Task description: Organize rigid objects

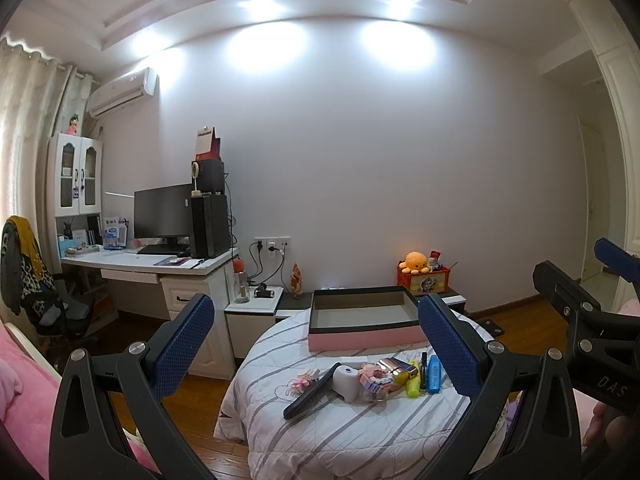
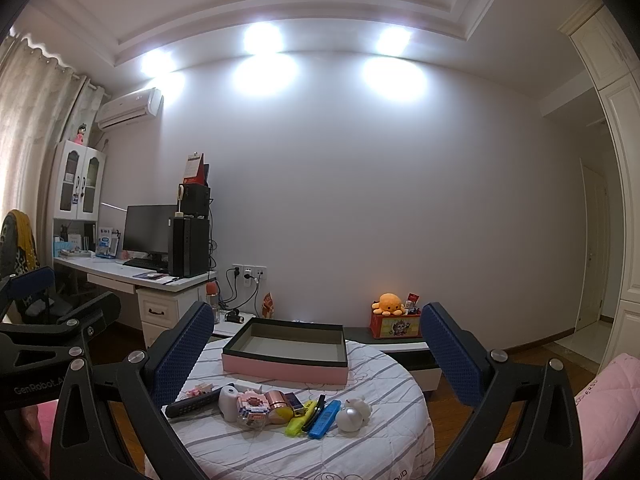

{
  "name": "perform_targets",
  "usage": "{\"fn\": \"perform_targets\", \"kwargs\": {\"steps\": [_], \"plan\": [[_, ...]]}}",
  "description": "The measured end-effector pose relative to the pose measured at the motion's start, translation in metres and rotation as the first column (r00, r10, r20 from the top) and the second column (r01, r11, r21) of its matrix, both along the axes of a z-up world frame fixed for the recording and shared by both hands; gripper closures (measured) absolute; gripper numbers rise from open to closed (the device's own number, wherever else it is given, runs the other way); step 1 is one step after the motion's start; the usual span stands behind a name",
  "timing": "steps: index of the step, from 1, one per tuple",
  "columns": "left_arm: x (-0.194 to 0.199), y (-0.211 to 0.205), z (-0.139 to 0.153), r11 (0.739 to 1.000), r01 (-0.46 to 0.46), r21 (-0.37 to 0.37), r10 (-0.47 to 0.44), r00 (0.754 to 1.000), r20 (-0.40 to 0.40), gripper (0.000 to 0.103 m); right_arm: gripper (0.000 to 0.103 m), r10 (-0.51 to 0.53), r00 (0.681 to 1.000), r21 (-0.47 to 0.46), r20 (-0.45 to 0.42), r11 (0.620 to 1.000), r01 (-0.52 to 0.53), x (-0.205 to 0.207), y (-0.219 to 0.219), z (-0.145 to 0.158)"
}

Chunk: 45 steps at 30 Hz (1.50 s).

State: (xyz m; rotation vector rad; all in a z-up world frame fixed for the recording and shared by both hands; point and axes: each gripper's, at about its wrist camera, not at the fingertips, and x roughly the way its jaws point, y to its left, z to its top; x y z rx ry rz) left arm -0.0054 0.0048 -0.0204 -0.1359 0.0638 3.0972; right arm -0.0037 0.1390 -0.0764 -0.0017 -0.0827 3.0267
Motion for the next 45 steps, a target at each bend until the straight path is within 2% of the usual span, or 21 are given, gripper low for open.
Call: {"fn": "perform_targets", "kwargs": {"steps": [9, 13, 20, 25, 28, 32, 35, 38, 42, 45], "plan": [[0.006, -0.003, 0.003, 1.000, -0.002, 0.027, 0.004, 0.997, -0.073, 0.000, 0.000, 0.002, 1.000, 0.001, -0.009, 1.000, -0.002, 0.002, 0.000, 0.001], [0.005, -0.005, 0.002, 0.999, -0.001, 0.041, 0.004, 0.998, -0.070, 0.000, 0.000, 0.001, 1.000, 0.003, -0.011, 1.000, -0.001, 0.002, -0.001, 0.002], [0.000, -0.003, -0.004, 1.000, -0.002, 0.016, 0.003, 0.999, -0.043, 0.000, 0.000, 0.003, 1.000, 0.005, 0.003, 1.000, -0.003, -0.002, -0.001, -0.002], [-0.014, -0.003, -0.016, 1.000, 0.022, -0.001, -0.022, 1.000, 0.013, 0.000, 0.000, 0.005, 1.000, 0.003, 0.025, 1.000, -0.005, -0.009, 0.003, -0.008], [-0.043, -0.006, -0.039, 0.999, 0.033, -0.005, -0.032, 0.991, 0.128, 0.000, 0.000, 0.003, 0.997, -0.022, 0.074, 1.000, -0.002, -0.025, 0.013, -0.022], [-0.093, -0.008, -0.085, 0.999, 0.022, -0.027, -0.013, 0.953, 0.303, 0.000, 0.000, -0.012, 0.979, -0.063, 0.206, 0.998, 0.026, -0.062, 0.031, -0.057], [-0.132, -0.009, -0.127, 0.998, 0.021, -0.063, 0.008, 0.902, 0.431, 0.000, 0.000, -0.017, 0.954, -0.087, 0.300, 0.995, 0.045, -0.089, 0.043, -0.087], [-0.161, -0.011, -0.159, 0.997, 0.017, -0.081, 0.028, 0.852, 0.523, 0.000, 0.000, -0.016, 0.918, -0.113, 0.397, 0.991, 0.066, -0.117, 0.054, -0.117], [-0.189, -0.018, -0.186, 0.996, 0.003, -0.087, 0.049, 0.805, 0.591, 0.000, 0.000, -0.011, 0.867, -0.139, 0.498, 0.986, 0.092, -0.145, 0.065, -0.153], [-0.205, -0.024, -0.191, 0.996, -0.005, -0.086, 0.058, 0.779, 0.624, 0.000, 0.000, 0.000, 0.833, -0.154, 0.553, 0.983, 0.102, -0.163, 0.073, -0.173]]}}
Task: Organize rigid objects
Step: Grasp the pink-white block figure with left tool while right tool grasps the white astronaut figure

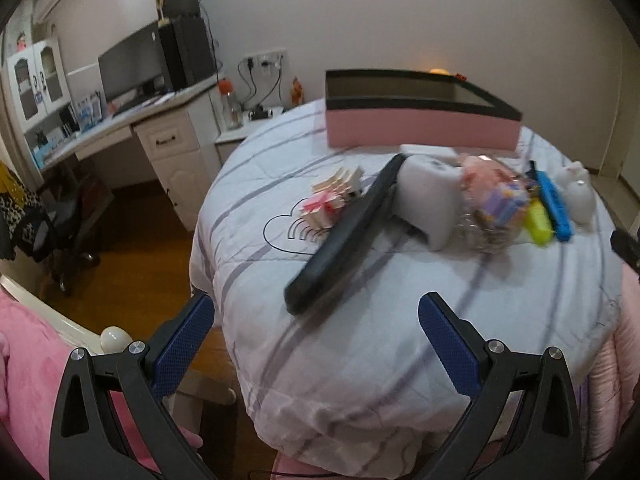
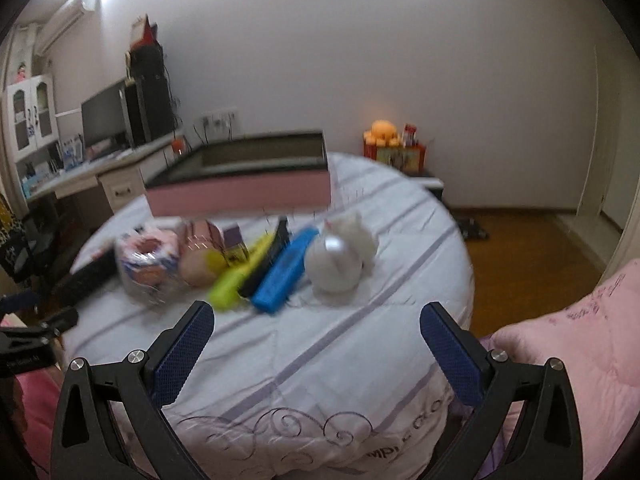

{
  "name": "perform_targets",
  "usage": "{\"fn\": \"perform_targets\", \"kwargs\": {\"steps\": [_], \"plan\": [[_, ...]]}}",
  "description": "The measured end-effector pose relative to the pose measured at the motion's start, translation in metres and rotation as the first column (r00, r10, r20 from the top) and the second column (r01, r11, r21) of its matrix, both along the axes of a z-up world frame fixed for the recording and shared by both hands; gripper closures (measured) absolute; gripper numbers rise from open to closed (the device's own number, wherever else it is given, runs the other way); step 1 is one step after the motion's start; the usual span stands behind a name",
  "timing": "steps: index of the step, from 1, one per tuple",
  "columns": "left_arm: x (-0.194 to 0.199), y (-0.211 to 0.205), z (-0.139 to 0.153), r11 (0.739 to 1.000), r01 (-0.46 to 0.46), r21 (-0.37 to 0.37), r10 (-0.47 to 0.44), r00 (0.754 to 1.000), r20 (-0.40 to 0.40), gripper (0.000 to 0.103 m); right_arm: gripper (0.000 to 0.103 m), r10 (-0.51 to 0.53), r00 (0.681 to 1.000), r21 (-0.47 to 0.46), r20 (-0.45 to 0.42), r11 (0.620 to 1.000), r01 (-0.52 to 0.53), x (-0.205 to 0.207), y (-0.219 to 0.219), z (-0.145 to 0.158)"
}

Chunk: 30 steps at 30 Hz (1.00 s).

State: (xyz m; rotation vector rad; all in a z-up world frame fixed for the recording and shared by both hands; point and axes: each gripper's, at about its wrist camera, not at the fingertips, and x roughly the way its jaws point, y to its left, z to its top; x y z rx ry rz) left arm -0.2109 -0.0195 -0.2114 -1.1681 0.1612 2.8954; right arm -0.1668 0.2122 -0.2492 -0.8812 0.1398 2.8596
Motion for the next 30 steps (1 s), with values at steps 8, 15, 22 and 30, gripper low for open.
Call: {"fn": "perform_targets", "kwargs": {"steps": [8, 15, 22, 30], "plan": [[-0.041, -0.016, -0.011, 1.000, -0.001, 0.020, -0.001, 0.997, 0.078, 0.000, 0.000, 0.035, 0.993, -0.015, 0.111, 0.999, -0.033, -0.037, 0.006, -0.023], [-0.062, -0.034, -0.028, 0.983, -0.001, 0.183, -0.026, 0.990, 0.142, 0.000, 0.000, 0.056, 0.985, 0.001, 0.161, 0.998, -0.057, -0.060, 0.015, -0.036], [-0.054, -0.040, -0.026, 0.967, 0.035, 0.254, -0.069, 0.989, 0.128, 0.000, 0.000, 0.080, 0.986, -0.001, 0.146, 0.997, -0.080, -0.061, 0.019, -0.041], [-0.048, -0.054, 0.029, 0.933, 0.110, 0.343, -0.119, 0.993, 0.007, 0.000, 0.000, 0.125, 0.980, -0.003, 0.158, 0.992, -0.126, -0.056, 0.023, -0.035]]}}
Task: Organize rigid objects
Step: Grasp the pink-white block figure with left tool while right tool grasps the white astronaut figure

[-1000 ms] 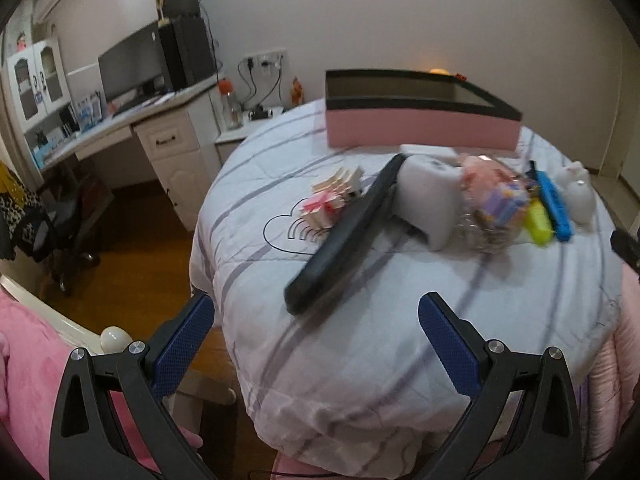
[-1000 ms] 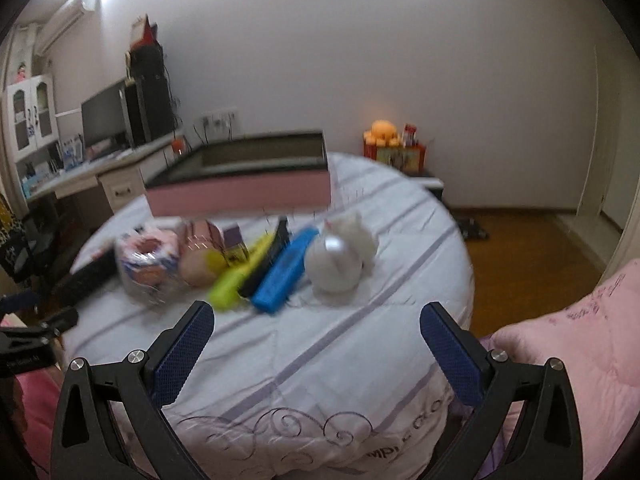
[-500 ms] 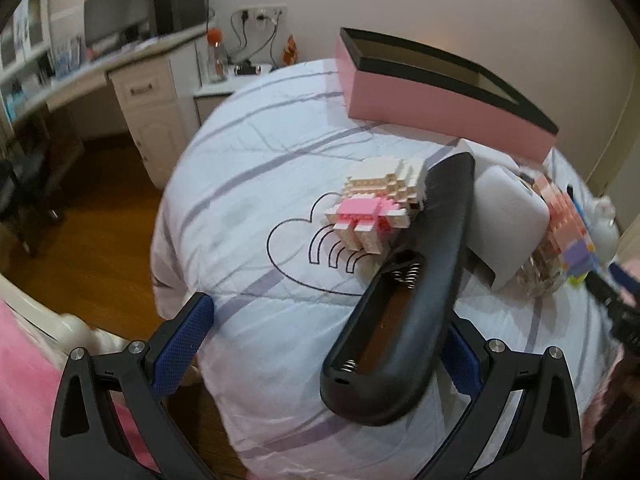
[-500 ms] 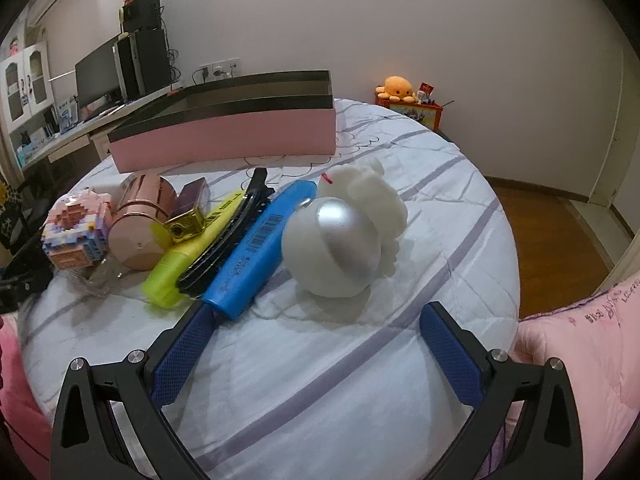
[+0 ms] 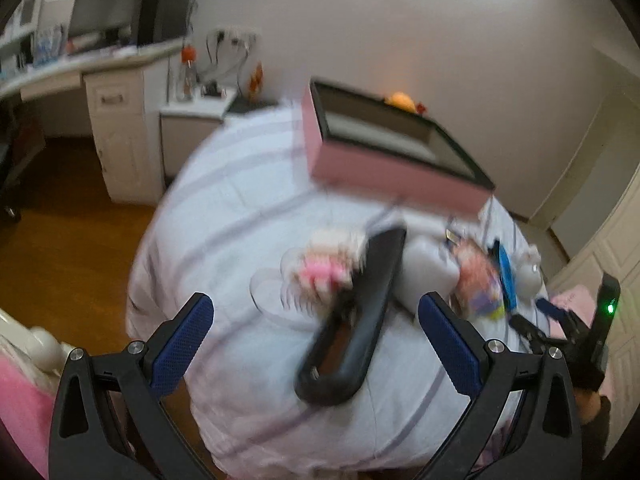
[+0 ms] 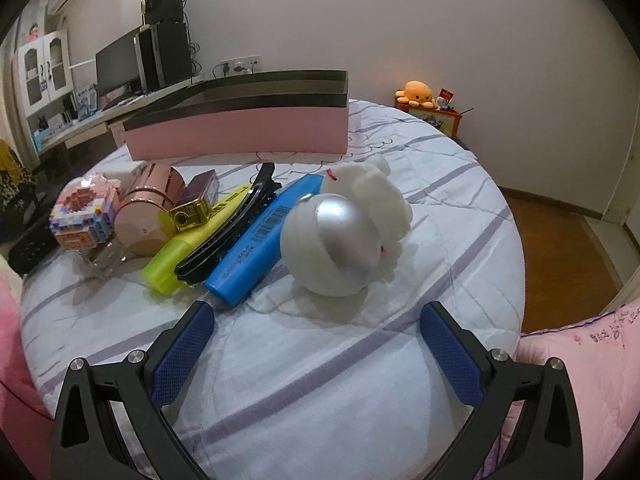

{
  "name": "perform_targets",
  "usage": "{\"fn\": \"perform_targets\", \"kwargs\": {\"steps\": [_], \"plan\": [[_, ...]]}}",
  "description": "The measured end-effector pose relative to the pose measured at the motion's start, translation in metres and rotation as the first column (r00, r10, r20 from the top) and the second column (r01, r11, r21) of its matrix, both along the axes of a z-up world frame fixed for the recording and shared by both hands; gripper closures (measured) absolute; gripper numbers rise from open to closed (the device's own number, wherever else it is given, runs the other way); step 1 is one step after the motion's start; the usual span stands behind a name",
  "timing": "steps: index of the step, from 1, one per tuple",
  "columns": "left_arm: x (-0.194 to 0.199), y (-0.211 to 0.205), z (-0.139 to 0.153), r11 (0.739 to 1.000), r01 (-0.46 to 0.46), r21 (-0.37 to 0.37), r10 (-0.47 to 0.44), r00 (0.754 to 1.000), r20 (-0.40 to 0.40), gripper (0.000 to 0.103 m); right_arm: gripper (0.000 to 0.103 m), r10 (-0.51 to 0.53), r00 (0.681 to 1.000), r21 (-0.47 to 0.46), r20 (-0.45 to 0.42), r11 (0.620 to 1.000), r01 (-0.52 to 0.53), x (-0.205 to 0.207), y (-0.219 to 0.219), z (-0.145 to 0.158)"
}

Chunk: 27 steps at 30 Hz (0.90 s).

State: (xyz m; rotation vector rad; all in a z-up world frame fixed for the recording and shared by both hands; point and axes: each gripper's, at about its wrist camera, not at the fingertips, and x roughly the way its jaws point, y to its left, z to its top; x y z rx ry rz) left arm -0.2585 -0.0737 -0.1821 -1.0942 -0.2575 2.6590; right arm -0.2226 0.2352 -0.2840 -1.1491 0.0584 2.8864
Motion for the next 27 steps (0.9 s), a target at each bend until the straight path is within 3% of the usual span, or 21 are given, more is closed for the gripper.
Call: {"fn": "perform_targets", "kwargs": {"steps": [4, 7, 10, 13, 18, 23, 27], "plan": [[-0.028, 0.003, 0.010, 0.993, -0.043, -0.107, 0.042, 0.999, -0.013, 0.000, 0.000, -0.012, 1.000, -0.008, -0.003, 1.000, 0.012, 0.005, 0.005, 0.008], [-0.053, 0.011, -0.004, 0.987, -0.020, -0.159, 0.029, 0.998, 0.058, 0.000, 0.000, -0.026, 1.000, 0.005, -0.015, 1.000, 0.026, 0.005, 0.010, 0.018], [-0.067, 0.018, -0.023, 0.986, 0.019, -0.163, 0.001, 0.993, 0.121, 0.000, 0.000, -0.036, 0.999, -0.001, -0.035, 0.999, 0.036, 0.006, 0.016, 0.026], [-0.074, 0.019, -0.031, 0.991, 0.010, -0.130, 0.007, 0.992, 0.130, 0.000, 0.000, -0.056, 0.998, 0.000, -0.042, 0.998, 0.056, 0.004, 0.023, 0.030], [-0.080, 0.025, -0.039, 0.987, -0.013, -0.160, 0.032, 0.992, 0.118, 0.004, 0.000, -0.090, 0.995, -0.018, -0.035, 0.996, 0.090, -0.004, 0.034, 0.030], [-0.075, 0.044, -0.039, 0.964, 0.039, -0.264, -0.030, 0.999, 0.035, 0.046, 0.000, -0.084, 0.996, -0.049, -0.036, 0.995, 0.082, -0.013, 0.038, 0.028], [-0.074, 0.046, -0.036, 0.962, 0.071, -0.265, -0.063, 0.997, 0.035, 0.057, 0.000, -0.074, 0.997, -0.069, -0.033, 0.995, 0.072, -0.020, 0.036, 0.027]]}}
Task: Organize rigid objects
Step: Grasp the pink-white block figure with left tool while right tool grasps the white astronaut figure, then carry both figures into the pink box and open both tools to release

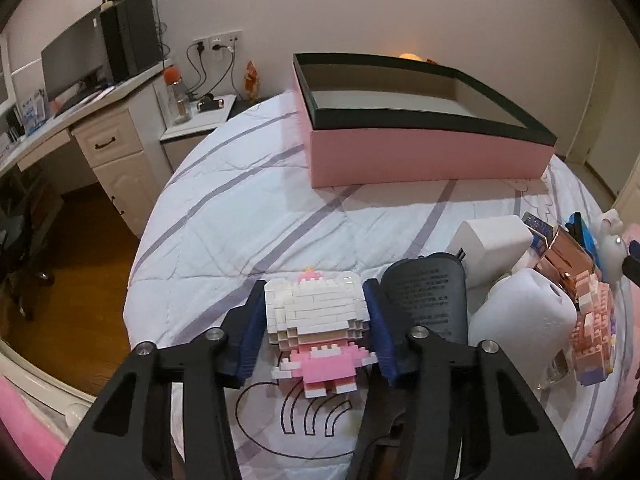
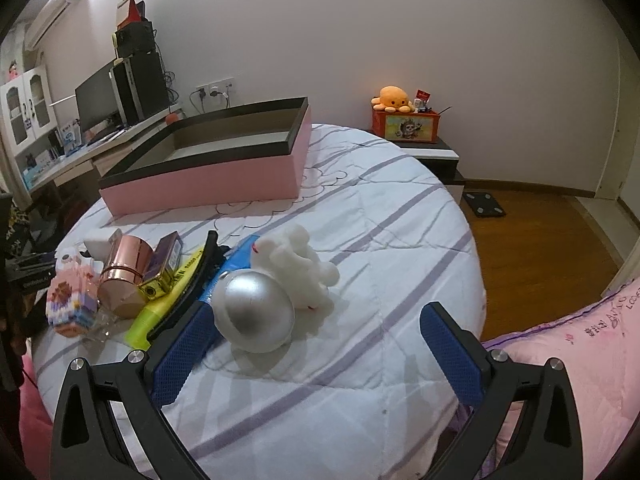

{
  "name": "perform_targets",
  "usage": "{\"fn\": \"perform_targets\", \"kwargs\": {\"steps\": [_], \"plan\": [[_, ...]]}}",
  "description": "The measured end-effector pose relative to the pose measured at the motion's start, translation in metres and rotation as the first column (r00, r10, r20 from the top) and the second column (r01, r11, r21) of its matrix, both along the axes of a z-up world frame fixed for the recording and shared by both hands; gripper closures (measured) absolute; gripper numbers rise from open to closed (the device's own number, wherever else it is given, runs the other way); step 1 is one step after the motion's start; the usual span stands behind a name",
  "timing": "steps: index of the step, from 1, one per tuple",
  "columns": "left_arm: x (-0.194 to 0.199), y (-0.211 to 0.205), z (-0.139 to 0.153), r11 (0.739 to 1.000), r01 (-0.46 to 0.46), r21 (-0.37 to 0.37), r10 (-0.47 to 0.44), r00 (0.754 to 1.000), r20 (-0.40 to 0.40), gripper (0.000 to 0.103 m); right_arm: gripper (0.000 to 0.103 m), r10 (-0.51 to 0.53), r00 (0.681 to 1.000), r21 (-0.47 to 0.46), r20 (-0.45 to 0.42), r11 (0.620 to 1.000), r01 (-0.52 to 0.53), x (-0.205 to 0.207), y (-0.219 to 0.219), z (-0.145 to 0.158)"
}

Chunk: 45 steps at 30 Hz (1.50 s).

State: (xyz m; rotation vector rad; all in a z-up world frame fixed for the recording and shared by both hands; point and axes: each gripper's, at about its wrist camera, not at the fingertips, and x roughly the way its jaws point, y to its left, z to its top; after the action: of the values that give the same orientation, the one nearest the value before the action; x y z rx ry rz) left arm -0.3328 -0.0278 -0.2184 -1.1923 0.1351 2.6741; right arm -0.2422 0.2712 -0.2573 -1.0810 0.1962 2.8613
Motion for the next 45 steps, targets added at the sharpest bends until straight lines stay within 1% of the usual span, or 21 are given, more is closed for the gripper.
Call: {"fn": "perform_targets", "kwargs": {"steps": [5, 8, 9, 10, 11, 12, 13, 14, 16, 20, 23, 27, 30, 33, 35, 37, 38, 40, 42, 44, 45], "plan": [[0.002, -0.004, 0.004, 1.000, -0.002, 0.016, 0.001, 1.000, 0.010, 0.058, 0.000, 0.009, 1.000, -0.064, -0.011, 0.998, -0.009, -0.011, -0.002, 0.000], [0.005, -0.008, 0.006, 0.999, 0.001, 0.037, -0.002, 1.000, 0.009, 0.058, 0.000, 0.007, 1.000, -0.072, 0.026, 0.997, -0.005, -0.024, -0.005, -0.008], [0.003, -0.009, 0.006, 0.999, 0.002, 0.041, -0.003, 1.000, 0.011, 0.058, 0.000, 0.008, 0.999, -0.085, 0.034, 0.996, -0.005, -0.027, -0.004, -0.011], [0.004, -0.009, 0.007, 0.999, 0.005, 0.040, -0.005, 1.000, 0.009, 0.058, 0.002, 0.009, 0.999, -0.117, 0.031, 0.993, -0.006, -0.029, -0.001, -0.014], [0.004, -0.009, 0.009, 0.999, 0.004, 0.038, -0.004, 1.000, 0.004, 0.058, 0.008, 0.007, 1.000, -0.134, 0.025, 0.991, -0.003, -0.029, 0.001, -0.015], [0.006, -0.009, 0.011, 0.999, 0.010, 0.040, -0.010, 1.000, 0.001, 0.058, 0.023, 0.007, 1.000, -0.146, 0.027, 0.989, -0.003, -0.030, 0.004, -0.017], [0.007, -0.008, 0.014, 0.999, 0.020, 0.043, -0.019, 1.000, -0.003, 0.058, 0.037, 0.026, 0.999, -0.178, 0.026, 0.984, -0.021, -0.032, 0.006, -0.018], [0.008, -0.007, 0.016, 0.999, 0.027, 0.048, -0.026, 1.000, -0.011, 0.058, 0.037, 0.032, 0.999, -0.186, 0.029, 0.982, -0.026, -0.032, 0.007, -0.018], [0.009, -0.007, 0.024, 0.998, 0.034, 0.060, -0.033, 0.999, -0.025, 0.058, 0.037, 0.043, 0.999, -0.171, 0.029, 0.985, -0.037, -0.033, 0.006, -0.018], [0.008, -0.005, 0.035, 0.995, 0.054, 0.089, -0.050, 0.998, -0.044, 0.058, 0.037, 0.041, 0.999, -0.165, 0.017, 0.986, -0.037, -0.031, 0.004, -0.014], [0.009, 0.000, 0.046, 0.993, 0.073, 0.095, -0.067, 0.996, -0.065, 0.058, 0.037, 0.031, 1.000, -0.152, -0.002, 0.988, -0.030, -0.029, 0.006, -0.008], [0.004, 0.012, 0.066, 0.988, 0.112, 0.111, -0.100, 0.990, -0.103, 0.058, 0.037, 0.035, 0.999, -0.136, -0.038, 0.990, -0.040, -0.035, 0.007, 0.009], [-0.004, 0.026, 0.079, 0.985, 0.140, 0.102, -0.126, 0.984, -0.127, 0.058, 0.037, 0.058, 0.996, -0.137, -0.066, 0.988, -0.066, -0.042, 0.005, 0.022], [-0.017, 0.041, 0.093, 0.979, 0.177, 0.099, -0.161, 0.976, -0.148, 0.058, 0.037, 0.106, 0.991, -0.135, -0.085, 0.984, -0.117, -0.060, -0.003, 0.037], [-0.029, 0.053, 0.101, 0.978, 0.195, 0.075, -0.181, 0.970, -0.160, 0.058, 0.037, 0.139, 0.986, -0.134, -0.096, 0.979, -0.151, -0.073, -0.008, 0.046], [-0.047, 0.064, 0.105, 0.974, 0.216, 0.066, -0.204, 0.966, -0.157, 0.058, 0.037, 0.172, 0.979, -0.128, -0.108, 0.974, -0.186, -0.087, -0.015, 0.055], [-0.056, 0.068, 0.106, 0.973, 0.221, 0.072, -0.209, 0.967, -0.149, 0.058, 0.037, 0.189, 0.976, -0.111, -0.112, 0.973, -0.202, -0.099, -0.020, 0.060], [-0.078, 0.074, 0.105, 0.968, 0.234, 0.090, -0.223, 0.967, -0.122, 0.058, 0.037, 0.220, 0.970, -0.111, -0.101, 0.967, -0.230, -0.121, -0.027, 0.062], [-0.101, 0.080, 0.099, 0.974, 0.211, 0.085, -0.202, 0.975, -0.095, 0.058, 0.037, 0.227, 0.970, -0.126, -0.084, 0.963, -0.236, -0.138, -0.030, 0.059], [-0.119, 0.084, 0.093, 0.980, 0.186, 0.075, -0.181, 0.981, -0.068, 0.058, 0.037, 0.238, 0.969, -0.111, -0.065, 0.963, -0.244, -0.162, -0.037, 0.056], [-0.127, 0.086, 0.088, 0.981, 0.179, 0.075, -0.175, 0.983, -0.054, 0.058, 0.037, 0.239, 0.969, -0.107, -0.060, 0.964, -0.245, -0.167, -0.039, 0.055]]}}
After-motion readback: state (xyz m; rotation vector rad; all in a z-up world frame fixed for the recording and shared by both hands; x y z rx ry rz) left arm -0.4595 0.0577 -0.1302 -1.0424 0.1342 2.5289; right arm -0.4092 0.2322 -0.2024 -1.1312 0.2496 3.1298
